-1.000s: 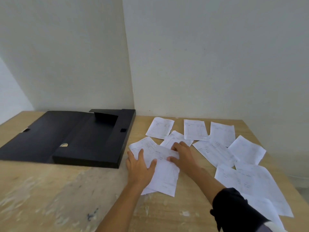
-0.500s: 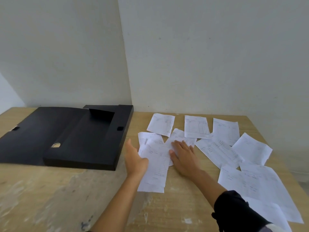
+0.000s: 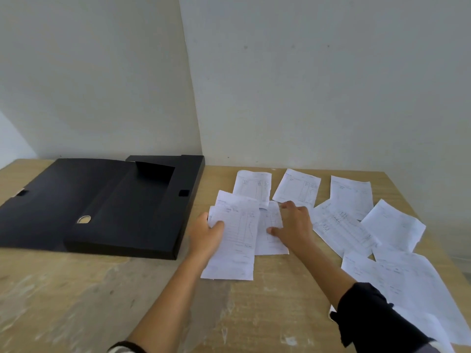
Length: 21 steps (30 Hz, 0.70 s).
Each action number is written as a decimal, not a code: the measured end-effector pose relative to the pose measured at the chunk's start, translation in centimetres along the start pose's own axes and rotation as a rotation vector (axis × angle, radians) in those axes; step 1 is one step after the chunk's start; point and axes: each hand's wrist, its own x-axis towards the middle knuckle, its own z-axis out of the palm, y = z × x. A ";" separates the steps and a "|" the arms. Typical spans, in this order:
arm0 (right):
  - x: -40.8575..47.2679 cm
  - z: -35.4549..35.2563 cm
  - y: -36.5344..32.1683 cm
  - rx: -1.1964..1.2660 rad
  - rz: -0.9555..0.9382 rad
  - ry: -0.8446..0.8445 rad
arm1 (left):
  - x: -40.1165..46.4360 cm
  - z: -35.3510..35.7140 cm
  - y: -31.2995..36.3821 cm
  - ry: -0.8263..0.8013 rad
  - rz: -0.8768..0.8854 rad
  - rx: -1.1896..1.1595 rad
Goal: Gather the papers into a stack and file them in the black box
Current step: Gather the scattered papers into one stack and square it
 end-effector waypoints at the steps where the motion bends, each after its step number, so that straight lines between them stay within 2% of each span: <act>1: 0.1 -0.1 -0.1 0.015 0.027 -0.020 | -0.1 0.3 -0.1 -0.013 0.002 0.016; 6: -0.2 -0.1 0.1 0.044 0.012 -0.001 | -0.4 2.0 0.7 0.024 0.046 -0.006; 9: -0.8 0.1 -0.3 0.085 -0.043 0.050 | -0.6 3.4 1.3 0.040 0.085 0.105; 12: -1.1 0.4 -0.4 0.195 -0.008 0.054 | -0.8 4.5 1.5 0.084 0.116 0.221; 17: -0.7 0.3 -0.2 0.322 0.082 0.030 | -0.1 4.6 1.5 0.029 0.064 0.093; 21: -0.8 0.0 -0.2 0.371 0.131 -0.124 | 0.3 4.6 1.8 -0.072 0.060 0.010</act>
